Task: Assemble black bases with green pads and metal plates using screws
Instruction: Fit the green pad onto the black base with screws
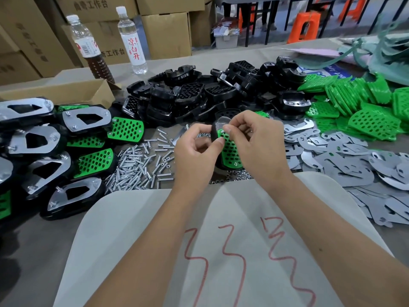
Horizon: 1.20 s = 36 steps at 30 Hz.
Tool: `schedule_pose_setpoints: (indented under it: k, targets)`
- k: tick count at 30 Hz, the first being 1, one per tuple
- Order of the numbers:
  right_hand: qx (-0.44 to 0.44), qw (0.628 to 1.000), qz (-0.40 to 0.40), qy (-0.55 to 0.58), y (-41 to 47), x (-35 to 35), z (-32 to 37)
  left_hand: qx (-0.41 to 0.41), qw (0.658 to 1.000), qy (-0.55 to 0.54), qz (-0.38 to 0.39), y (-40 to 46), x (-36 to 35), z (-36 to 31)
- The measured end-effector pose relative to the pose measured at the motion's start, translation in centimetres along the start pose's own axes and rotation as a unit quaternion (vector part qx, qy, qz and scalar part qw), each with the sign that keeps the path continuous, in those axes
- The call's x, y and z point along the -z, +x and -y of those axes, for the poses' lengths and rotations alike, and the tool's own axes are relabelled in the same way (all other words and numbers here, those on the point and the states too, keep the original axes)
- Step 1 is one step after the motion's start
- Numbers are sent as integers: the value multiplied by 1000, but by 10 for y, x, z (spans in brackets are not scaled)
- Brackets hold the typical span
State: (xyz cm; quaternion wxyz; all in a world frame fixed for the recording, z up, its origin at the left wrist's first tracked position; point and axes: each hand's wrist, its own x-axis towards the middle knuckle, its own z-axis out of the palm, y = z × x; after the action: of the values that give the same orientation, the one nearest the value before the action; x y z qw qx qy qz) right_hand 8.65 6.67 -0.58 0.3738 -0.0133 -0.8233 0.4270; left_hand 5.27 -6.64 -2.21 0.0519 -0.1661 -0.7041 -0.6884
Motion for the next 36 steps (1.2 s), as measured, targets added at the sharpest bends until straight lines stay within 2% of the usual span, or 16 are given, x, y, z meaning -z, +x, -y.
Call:
schedule_pose_setpoints:
  k: [8,12,15,20,23,27,29,33,35,36]
  targets:
    - [21,999,15,-43,2,-1,4,-20,1000,13,4,0,-1,4]
    - [-3,1000,9,-9,0,-1,2,-26,1000,-1,16,-1,-1,1]
    - [47,998,-14,-45,-5,-5,5,-3,999,-32,6,0,-2,0]
    - [110,983,58,-137,-8,-14,8,61,993,-73,-71,5,2,3]
    - [120,975,84,-168,-8,-13,4,64,994,-63,-63,5,2,5]
    - [114,979,87,-143,-7,-8,-2,60,994,-67,-58,5,1,4]
    - [75,988,68,-116,-8,-8,-1,53,993,-86,-67,6,1,5]
    - [-86,994,57,-20,-5,-7,0,54,984,-139,-97,8,2,5]
    - [-186,975,90,81,-3,-6,1,63,978,-161,-119,10,2,5]
    - [-231,954,111,155,-2,-7,2,67,975,-167,-131,11,3,5]
